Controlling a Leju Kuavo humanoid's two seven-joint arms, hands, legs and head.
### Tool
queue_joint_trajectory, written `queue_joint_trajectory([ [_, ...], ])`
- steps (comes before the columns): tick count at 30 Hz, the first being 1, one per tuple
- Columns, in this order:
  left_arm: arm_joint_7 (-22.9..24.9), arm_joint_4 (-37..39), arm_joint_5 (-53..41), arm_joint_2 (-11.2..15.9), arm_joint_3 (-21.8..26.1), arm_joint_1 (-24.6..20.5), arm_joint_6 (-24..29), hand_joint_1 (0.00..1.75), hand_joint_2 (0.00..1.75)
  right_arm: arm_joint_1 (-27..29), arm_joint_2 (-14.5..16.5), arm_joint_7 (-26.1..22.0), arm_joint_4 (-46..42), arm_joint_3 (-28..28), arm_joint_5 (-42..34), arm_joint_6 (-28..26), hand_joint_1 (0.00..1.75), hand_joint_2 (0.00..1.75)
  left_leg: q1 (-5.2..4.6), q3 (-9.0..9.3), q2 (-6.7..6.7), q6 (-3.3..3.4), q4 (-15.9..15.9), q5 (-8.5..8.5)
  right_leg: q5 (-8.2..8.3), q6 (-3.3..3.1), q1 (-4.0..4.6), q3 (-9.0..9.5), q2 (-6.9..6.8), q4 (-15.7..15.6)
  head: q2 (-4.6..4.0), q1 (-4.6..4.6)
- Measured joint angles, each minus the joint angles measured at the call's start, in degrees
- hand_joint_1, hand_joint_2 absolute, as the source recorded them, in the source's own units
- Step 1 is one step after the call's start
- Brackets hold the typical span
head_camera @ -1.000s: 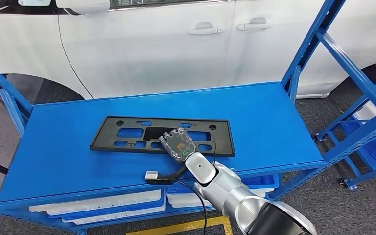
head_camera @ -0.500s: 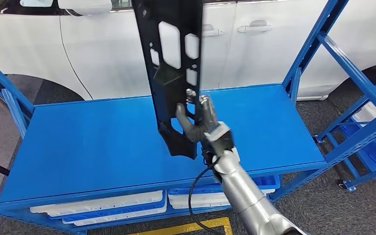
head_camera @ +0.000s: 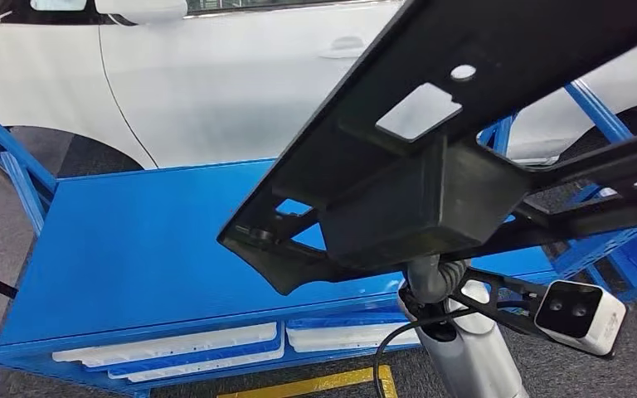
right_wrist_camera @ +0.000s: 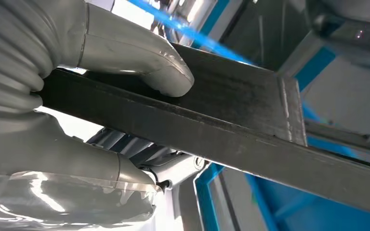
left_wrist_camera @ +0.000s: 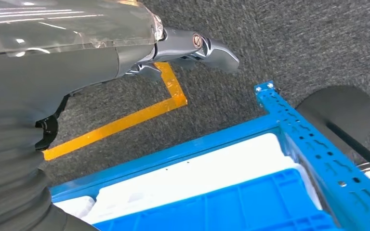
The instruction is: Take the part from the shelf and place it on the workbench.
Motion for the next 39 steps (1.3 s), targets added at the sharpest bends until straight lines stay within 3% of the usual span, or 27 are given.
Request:
queue_joint_trajectory([
  [2, 0.03, -0.01, -0.02, 0.00, 0.33, -0.03, 0.41, 0.00, 1.75, 0.22, -0.34, 0.07, -0.57, 0.68, -0.43, 1.03, 1.75, 1.75, 0.08, -0.32, 0.03, -0.60, 0.67, -0.82, 0.42, -0.61, -0.27, -0.11, -0.10, -0.34, 0.00, 0.00],
  [3, 0.05, -0.01, -0.03, 0.00, 0.46, -0.04, 0.61, 0.00, 1.75, 0.17, -0.49, 0.09, -0.82, 1.03, -0.63, 1.41, 1.75, 1.75, 0.11, -0.91, 0.04, -0.84, 2.24, -2.19, 0.67, -0.97, -0.44, -0.19, -0.20, -0.54, 0.00, 0.00],
  [6, 0.09, -0.01, -0.04, -0.01, 0.73, -0.03, 1.01, 0.00, 1.75, 0.25, -1.02, 0.08, -1.28, 1.94, -1.33, 1.79, 1.75, 1.75, 0.29, -4.55, 0.07, -1.30, 12.43, -8.46, 1.25, -1.55, -0.37, -0.86, -0.49, -0.54, 0.00, 0.00],
  [7, 0.07, -0.01, -0.04, -0.01, 0.81, -0.02, 1.10, 0.00, 1.75, 0.50, -1.28, 0.07, -1.29, 2.09, -1.56, 1.99, 1.75, 1.75, 0.31, -5.31, 0.07, -1.40, 15.04, -9.51, 1.43, -1.56, -0.32, -1.18, -0.54, -0.44, 0.00, 0.00],
  [8, 0.03, -0.01, -0.04, 0.00, 0.90, -0.02, 1.20, 0.00, 1.75, 0.89, -1.56, 0.05, -1.28, 2.17, -1.73, 2.41, 1.75, 1.75, 0.31, -5.13, 0.08, -1.44, 15.66, -9.48, 1.61, -1.49, -0.30, -1.52, -0.56, -0.30, 0.00, 0.00],
  [9, -0.02, -0.01, -0.03, 0.00, 0.98, -0.02, 1.31, 0.00, 1.75, 1.40, -1.79, 0.04, -1.29, 2.17, -1.81, 3.14, 1.75, 1.75, 0.31, -3.81, 0.08, -1.42, 13.99, -8.49, 1.78, -1.39, -0.31, -1.86, -0.57, -0.13, 0.00, 0.00],
  [11, -0.13, -0.01, -0.02, 0.00, 1.20, -0.07, 1.55, 0.00, 1.75, 2.63, -2.02, 0.02, -1.30, 1.83, -1.78, 5.56, 1.75, 1.75, 0.30, 0.99, 0.09, -1.15, 6.18, -5.74, 2.10, -1.05, -0.30, -2.44, -0.56, 0.29, 0.00, -0.01],
  [13, -0.21, -0.01, -0.04, -0.01, 1.53, -0.16, 1.72, 0.00, 1.75, 3.77, -2.04, 0.02, -1.30, 1.33, -1.57, 7.74, 1.75, 1.75, 0.09, 3.94, 0.03, -0.60, 0.62, -4.27, 2.52, -0.47, -0.18, -2.81, -0.55, 0.61, 0.00, 0.00],
  [16, -0.21, -0.01, -0.05, -0.07, 1.99, -0.08, 1.94, 0.00, 1.75, 4.27, -2.04, 0.01, -1.14, 0.98, -1.84, 8.33, 1.75, 1.75, -0.12, 3.76, 0.06, 0.43, -0.21, -3.32, 3.39, 0.62, -0.27, -3.08, -0.49, 0.42, 0.00, 0.00],
  [17, -0.11, -0.01, -0.04, -0.11, 2.10, -0.10, 2.06, 0.00, 1.75, 4.02, -2.09, 0.00, -0.98, 0.96, -2.32, 7.73, 1.75, 1.75, -0.05, 3.48, 0.17, 0.81, -0.37, -2.76, 2.98, 0.94, -0.36, -3.39, -0.46, 0.70, 0.00, 0.00],
  [19, 0.25, -0.01, -0.04, -0.19, 2.25, -0.27, 2.37, 0.00, 1.75, 2.44, -2.69, 0.07, -0.31, 1.40, -4.51, 4.84, 1.75, 1.75, 0.14, 2.45, 0.47, 1.51, -0.66, -1.48, -0.63, 1.51, -0.57, -4.99, -0.45, 4.17, 0.00, 0.00],
  [21, 0.72, -0.02, -0.04, -0.17, 2.44, -0.39, 2.65, 0.00, 1.75, -0.29, -4.13, 0.23, 0.86, 2.56, -7.98, 1.05, 1.75, 1.75, 0.05, 1.02, 0.66, 1.81, -0.57, -0.43, -5.92, 2.03, -0.77, -7.18, -0.50, 11.28, 0.00, 0.00],
  [22, 0.90, -0.03, -0.04, -0.16, 2.56, -0.41, 2.75, 0.00, 1.75, -1.61, -4.90, 0.48, 1.51, 3.31, -9.63, -0.51, 1.75, 1.75, 0.02, 0.30, 0.71, 1.79, -0.50, 0.05, -7.39, 2.24, -0.83, -7.73, -0.51, 14.33, 0.00, 0.00],
  [23, 1.02, -0.04, -0.04, -0.15, 2.67, -0.41, 2.84, 0.00, 1.75, -2.71, -5.56, 0.81, 2.08, 4.05, -10.95, -1.74, 1.75, 1.75, 0.01, -0.41, 0.75, 1.73, -0.39, 0.49, -7.71, 2.36, -0.86, -7.44, -0.51, 15.82, 0.00, 0.00],
  [24, 1.10, -0.05, -0.04, -0.15, 2.76, -0.40, 2.90, 0.00, 1.75, -3.64, -6.07, 1.19, 2.54, 4.81, -11.91, -2.80, 1.75, 1.75, 0.02, -1.08, 0.76, 1.64, -0.26, 0.89, -6.92, 2.39, -0.88, -6.01, -0.51, 15.07, 0.00, 0.00],
  [27, 1.16, -0.06, -0.04, -0.13, 2.96, -0.39, 2.93, 0.00, 1.75, -6.13, -7.40, 1.85, 3.19, 7.15, -13.72, -6.18, 1.75, 1.75, -0.03, -2.48, 0.68, 1.08, 0.16, 1.93, -3.91, 1.83, -0.77, 2.05, -0.42, 4.21, 0.00, -0.01],
  [29, 1.15, -0.07, -0.04, -0.03, 3.00, -0.38, 2.91, 0.00, 1.75, -7.28, -8.57, 1.70, 3.19, 8.56, -14.71, -8.70, 1.75, 1.75, -0.11, -2.82, 0.60, 0.43, 0.14, 2.66, -3.78, 1.08, -0.42, 4.54, -0.29, -0.07, 0.00, -0.01],
  [32, 1.15, -0.10, -0.04, 0.34, 3.10, -0.21, 2.92, 0.00, 1.75, -8.18, -10.54, 1.21, 3.17, 10.21, -16.14, -11.24, 1.75, 1.75, -0.11, -3.24, 0.45, -0.59, 0.13, 3.18, -2.71, -0.29, -0.43, 3.97, -0.40, -0.76, 0.00, -0.01],
  [34, 1.15, -0.12, -0.05, 0.64, 3.18, -0.08, 2.96, 0.00, 1.75, -8.75, -11.93, 0.84, 3.14, 11.25, -17.24, -12.31, 1.75, 1.75, -0.01, -4.54, 0.32, -0.97, 3.18, -0.02, -1.56, -1.25, -0.69, 3.05, -0.60, -1.10, 0.00, -0.01],
  [36, 1.17, -0.12, -0.05, 0.86, 3.22, -0.06, 3.05, 0.00, 1.75, -8.93, -13.28, 0.51, 3.11, 11.93, -17.77, -12.95, 1.75, 1.75, 0.16, -6.67, 0.32, -1.23, 10.31, -5.42, -0.52, -1.69, -0.51, 1.75, -0.70, -1.03, 0.00, -0.01],
  [37, 1.18, -0.13, -0.04, 1.02, 3.23, -0.05, 3.11, 0.00, 1.75, -8.70, -13.79, 0.37, 3.08, 12.06, -17.72, -13.10, 1.75, 1.75, 0.19, -7.39, 0.33, -1.36, 13.74, -7.15, 0.00, -1.70, -0.39, 1.04, -0.72, -0.98, 0.00, -0.01],
  [38, 1.20, -0.13, -0.04, 1.17, 3.25, -0.03, 3.24, 0.00, 1.75, -8.34, -14.17, 0.24, 3.00, 12.12, -17.54, -13.09, 1.75, 1.75, 0.19, -7.40, 0.33, -1.43, 15.78, -7.63, 0.51, -1.70, -0.29, 0.32, -0.74, -0.89, 0.00, -0.02],
  [39, 1.22, -0.14, -0.04, 1.29, 3.26, -0.02, 3.40, 0.00, 1.75, -7.90, -14.40, 0.15, 2.86, 12.14, -17.32, -12.91, 1.75, 1.75, 0.18, -6.45, 0.33, -1.41, 15.78, -6.91, 0.97, -1.66, -0.21, -0.40, -0.74, -0.76, 0.00, -0.02],
])
